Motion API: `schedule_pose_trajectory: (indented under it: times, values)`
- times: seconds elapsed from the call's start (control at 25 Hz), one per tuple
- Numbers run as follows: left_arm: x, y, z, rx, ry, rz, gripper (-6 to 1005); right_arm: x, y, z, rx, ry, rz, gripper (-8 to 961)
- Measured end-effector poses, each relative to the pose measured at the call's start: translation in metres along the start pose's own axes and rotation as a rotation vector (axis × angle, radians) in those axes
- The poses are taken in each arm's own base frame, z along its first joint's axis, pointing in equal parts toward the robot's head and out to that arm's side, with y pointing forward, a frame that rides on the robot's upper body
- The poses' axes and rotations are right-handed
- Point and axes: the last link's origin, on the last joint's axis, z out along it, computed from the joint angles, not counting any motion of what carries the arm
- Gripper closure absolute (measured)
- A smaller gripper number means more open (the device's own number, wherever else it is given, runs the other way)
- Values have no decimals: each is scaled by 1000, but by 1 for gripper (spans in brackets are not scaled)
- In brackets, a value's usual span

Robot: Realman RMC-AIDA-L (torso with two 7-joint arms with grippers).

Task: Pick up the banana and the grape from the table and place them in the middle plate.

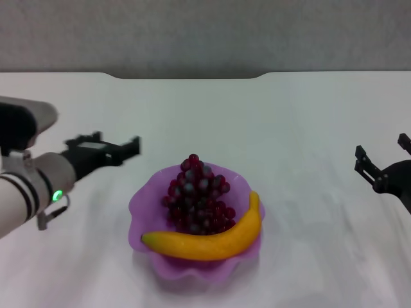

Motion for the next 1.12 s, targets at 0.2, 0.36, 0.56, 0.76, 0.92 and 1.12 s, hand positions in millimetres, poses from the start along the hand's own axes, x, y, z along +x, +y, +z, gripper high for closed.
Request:
schedule_pose_trajectory:
  times: [0.2,0.36,0.56,0.76,0.92,1.12]
  values:
    - [-11,-16,1,173,106,9,105,0,0,0,1,1,-1,61]
    - [-21,-25,0,274,159,49,105,0,-1,0,1,2,-2,61]
    - [-43,-34,-6,347,198,13,106,-1,1,1,-2,-5,8,61]
    - [-55,-41,-19,357,359,22,105,-2,2,2,-2,-7,12,61]
    - [-62,-53,-42,300,530,-30,105,-3,3,3,-6,-12,11,61]
    - [-72,-64,-50,267,538,-67,106,-3,3,2,-6,-15,15,61]
